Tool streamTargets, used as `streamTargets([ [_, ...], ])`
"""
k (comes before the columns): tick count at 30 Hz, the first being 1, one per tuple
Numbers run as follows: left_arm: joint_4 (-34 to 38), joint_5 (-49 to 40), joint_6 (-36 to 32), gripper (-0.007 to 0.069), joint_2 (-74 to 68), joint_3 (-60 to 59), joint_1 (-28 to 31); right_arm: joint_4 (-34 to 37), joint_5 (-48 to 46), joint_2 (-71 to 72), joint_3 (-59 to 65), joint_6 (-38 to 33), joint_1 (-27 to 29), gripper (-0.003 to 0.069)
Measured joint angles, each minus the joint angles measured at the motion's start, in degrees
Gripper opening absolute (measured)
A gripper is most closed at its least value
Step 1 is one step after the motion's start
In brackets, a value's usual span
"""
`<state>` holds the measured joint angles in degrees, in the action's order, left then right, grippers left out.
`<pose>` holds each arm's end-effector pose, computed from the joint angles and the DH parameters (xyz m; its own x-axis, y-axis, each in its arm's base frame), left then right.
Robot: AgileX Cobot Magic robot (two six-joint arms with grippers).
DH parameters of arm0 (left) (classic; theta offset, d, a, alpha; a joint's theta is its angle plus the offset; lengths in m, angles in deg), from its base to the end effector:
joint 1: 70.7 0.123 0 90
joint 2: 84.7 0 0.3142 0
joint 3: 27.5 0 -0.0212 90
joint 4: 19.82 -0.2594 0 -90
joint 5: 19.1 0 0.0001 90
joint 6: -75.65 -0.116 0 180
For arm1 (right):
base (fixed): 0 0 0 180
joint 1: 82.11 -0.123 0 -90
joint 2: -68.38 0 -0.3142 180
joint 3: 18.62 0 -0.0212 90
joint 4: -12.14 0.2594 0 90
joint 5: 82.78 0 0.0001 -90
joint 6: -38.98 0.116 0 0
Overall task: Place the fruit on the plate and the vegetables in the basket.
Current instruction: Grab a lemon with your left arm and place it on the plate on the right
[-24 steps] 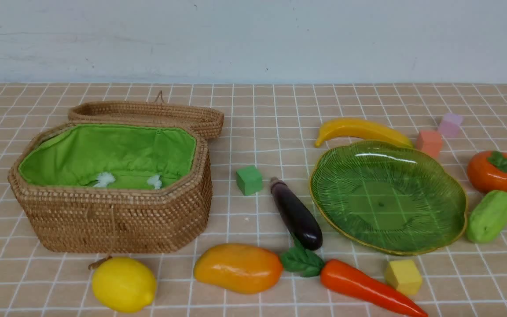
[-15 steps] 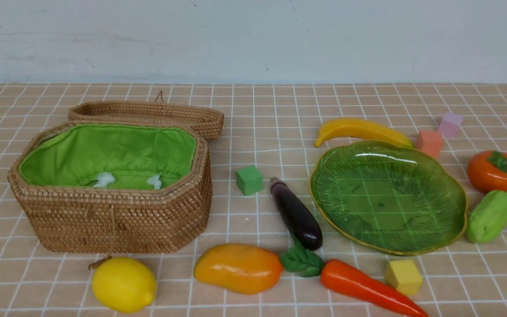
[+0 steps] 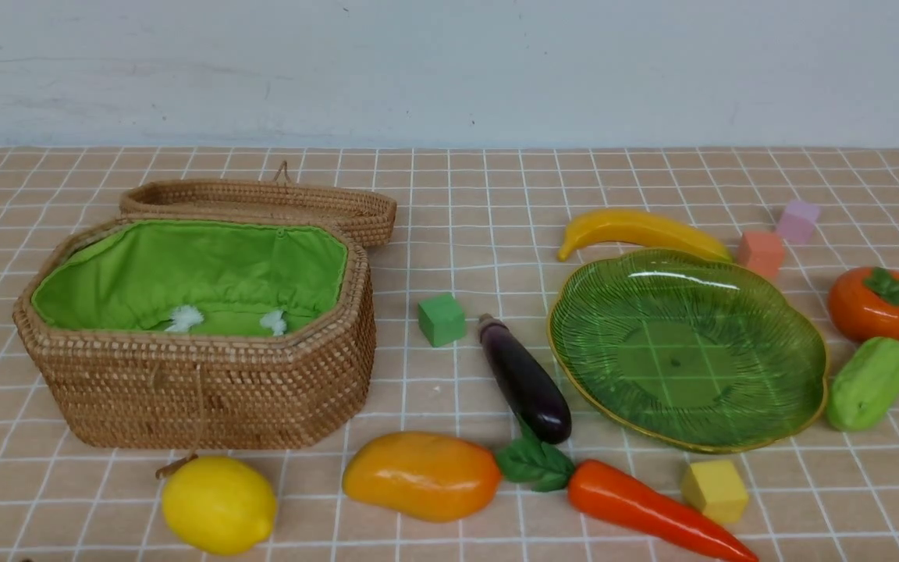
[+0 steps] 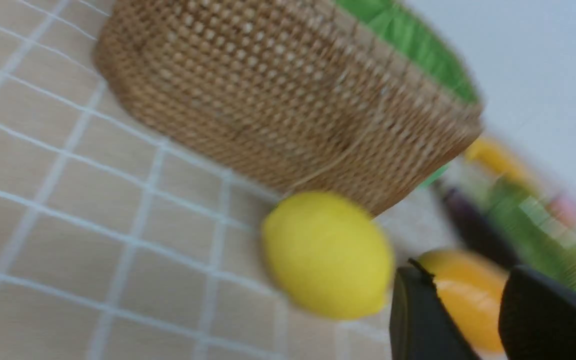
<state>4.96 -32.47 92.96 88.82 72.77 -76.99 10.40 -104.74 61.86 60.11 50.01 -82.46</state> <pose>0.0578 -0.0177 0.1798 -0.2440 -0.6366 -0.7316 0.0570 0.7437 -0.6661 0.0554 -0.0010 0.1669 -0.2910 0.1618 -0.9430 0.0531 0.9868 0.1530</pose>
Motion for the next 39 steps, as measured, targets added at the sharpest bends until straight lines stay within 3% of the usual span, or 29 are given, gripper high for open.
streamTargets([
  [2,7.0,4.3,0.7,0.0239,0.0,0.0,0.0,0.0,0.0,0.0,0.0,0.0,0.0,0.0242],
  [7,12.8,9.6,-0.4,0.0221,0.0,0.1,0.0,0.0,0.0,0.0,0.0,0.0,0.0,0.0242],
  [15,13.4,0.8,-8.9,-0.0013,-0.9,9.9,0.0,0.0,0.0,0.0,0.0,0.0,0.0,0.0242],
  [27,13.4,-8.9,-22.3,-0.0013,-22.1,20.2,0.0,0.0,0.0,0.0,0.0,0.0,0.0,0.0242],
  [32,12.7,-17.5,-28.3,-0.0013,-30.2,23.7,0.0,-0.9,1.4,0.0,0.2,0.4,0.0,0.0242],
  [35,11.7,-26.4,-37.3,-0.0013,-35.7,26.9,0.0,6.9,5.0,0.0,0.6,6.3,0.0,0.0242],
  [39,11.5,-30.7,-42.5,-0.0013,-38.9,29.0,0.0,15.4,9.5,0.0,0.6,12.5,0.0,0.0242],
])
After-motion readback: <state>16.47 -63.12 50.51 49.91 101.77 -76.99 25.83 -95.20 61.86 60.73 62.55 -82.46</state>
